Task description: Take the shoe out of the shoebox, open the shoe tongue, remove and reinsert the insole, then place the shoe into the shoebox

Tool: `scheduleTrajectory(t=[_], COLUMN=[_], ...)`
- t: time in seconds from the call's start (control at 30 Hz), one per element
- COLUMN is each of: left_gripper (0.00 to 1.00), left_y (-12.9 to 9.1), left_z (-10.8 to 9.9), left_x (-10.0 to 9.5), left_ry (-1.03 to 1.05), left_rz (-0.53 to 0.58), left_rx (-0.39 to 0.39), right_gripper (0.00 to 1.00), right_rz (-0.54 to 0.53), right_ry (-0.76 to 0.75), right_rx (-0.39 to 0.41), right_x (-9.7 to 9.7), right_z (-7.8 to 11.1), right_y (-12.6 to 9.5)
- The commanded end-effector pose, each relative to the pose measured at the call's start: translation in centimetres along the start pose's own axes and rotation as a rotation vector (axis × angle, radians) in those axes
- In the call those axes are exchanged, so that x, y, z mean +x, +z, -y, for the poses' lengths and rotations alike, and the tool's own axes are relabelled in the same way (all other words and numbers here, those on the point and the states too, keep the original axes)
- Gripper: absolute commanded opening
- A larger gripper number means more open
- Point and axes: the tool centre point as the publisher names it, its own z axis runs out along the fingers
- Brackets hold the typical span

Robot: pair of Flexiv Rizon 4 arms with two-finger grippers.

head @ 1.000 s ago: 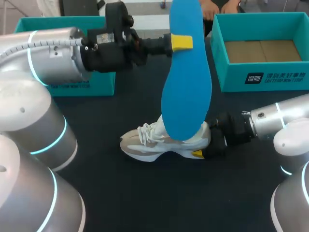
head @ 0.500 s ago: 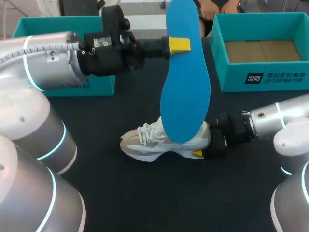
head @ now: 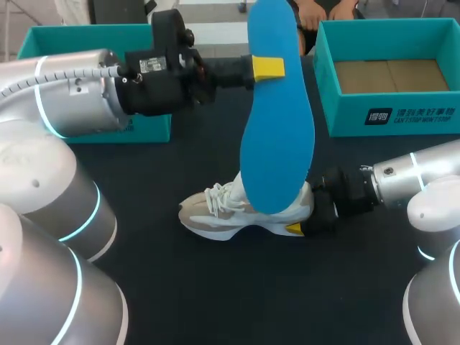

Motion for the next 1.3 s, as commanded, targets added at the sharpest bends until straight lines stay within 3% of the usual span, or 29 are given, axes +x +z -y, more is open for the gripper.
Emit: scheduleTrajectory(t=[0.03, 1.23, 1.3], left_gripper=[0.00, 0.00, 0.00], left_y=[-0.04, -0.04, -0.04], left_z=[-0.29, -0.29, -0.29], left_x=[-0.02, -0.02, -0.02], left_ry=[0.000, 0.000, 0.000], left_rz=[0.002, 0.002, 0.002], left_rx=[0.004, 0.004, 0.004], right_gripper=[0.00, 0.00, 0.26], right_rz=[0.001, 0.001, 0.001], right_ry=[0.000, 0.000, 0.000], right_rx=[0.003, 0.003, 0.003], right_x=[-0.08, -0.08, -0.08], right_z=[0.39, 0.39, 0.39], right_y=[0.19, 0.19, 0.19])
